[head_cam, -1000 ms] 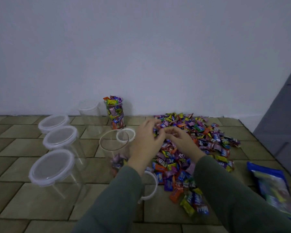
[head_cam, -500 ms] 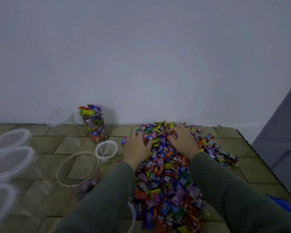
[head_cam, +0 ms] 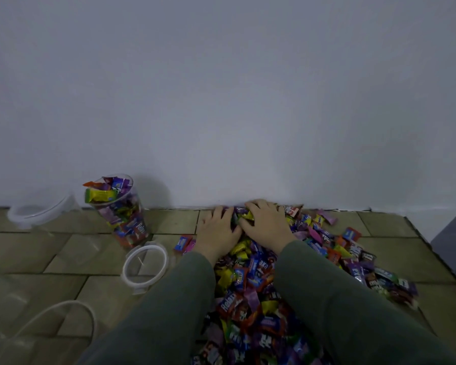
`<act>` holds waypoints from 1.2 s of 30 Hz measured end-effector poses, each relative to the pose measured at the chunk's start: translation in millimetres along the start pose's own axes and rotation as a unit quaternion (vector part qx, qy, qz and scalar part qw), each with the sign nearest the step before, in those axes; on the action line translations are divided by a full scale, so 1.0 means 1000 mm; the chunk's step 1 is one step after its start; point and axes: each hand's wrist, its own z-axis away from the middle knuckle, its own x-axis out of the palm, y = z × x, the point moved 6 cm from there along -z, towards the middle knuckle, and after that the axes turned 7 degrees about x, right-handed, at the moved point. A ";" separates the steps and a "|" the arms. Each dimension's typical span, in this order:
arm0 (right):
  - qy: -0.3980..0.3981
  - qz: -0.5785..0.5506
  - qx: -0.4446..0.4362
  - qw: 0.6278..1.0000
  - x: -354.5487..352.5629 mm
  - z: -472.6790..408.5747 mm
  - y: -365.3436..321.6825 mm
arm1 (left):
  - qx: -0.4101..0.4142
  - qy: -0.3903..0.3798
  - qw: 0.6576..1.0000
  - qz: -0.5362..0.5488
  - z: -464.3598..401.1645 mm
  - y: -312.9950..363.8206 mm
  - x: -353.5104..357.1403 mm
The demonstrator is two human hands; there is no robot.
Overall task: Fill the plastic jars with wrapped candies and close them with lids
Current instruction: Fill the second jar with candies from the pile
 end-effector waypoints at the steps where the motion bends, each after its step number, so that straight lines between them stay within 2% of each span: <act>1: 0.009 0.008 0.007 1.000 0.002 -0.001 -0.001 | 0.002 0.001 1.000 -0.010 -0.001 -0.002 0.002; 4: 0.016 0.038 0.026 0.999 0.005 -0.006 -0.002 | 0.009 0.029 0.999 -0.018 -0.004 -0.005 0.004; 9: 0.035 0.012 0.032 0.999 0.007 -0.001 -0.002 | -0.009 0.082 0.997 -0.011 -0.003 -0.003 0.003; 16: 0.055 -0.084 0.017 0.995 0.005 0.006 -0.003 | -0.034 0.032 0.999 0.001 -0.003 0.005 0.002; 21: 0.044 -0.211 -0.004 0.976 -0.005 0.015 -0.005 | -0.068 0.035 0.989 0.127 0.009 0.007 -0.006; 26: 0.070 -0.392 0.013 0.917 -0.037 0.039 -0.013 | -0.055 0.118 0.966 0.225 0.026 0.016 -0.030; 31: 0.097 -0.513 0.034 0.852 -0.064 0.068 -0.025 | -0.048 0.182 0.938 0.291 0.052 0.032 -0.059; 34: 0.098 -0.606 0.067 0.786 -0.077 0.090 -0.028 | -0.053 0.230 0.904 0.356 0.074 0.040 -0.077; 36: 0.088 -0.660 0.104 0.739 -0.081 0.106 -0.029 | -0.060 0.252 0.895 0.362 0.093 0.047 -0.094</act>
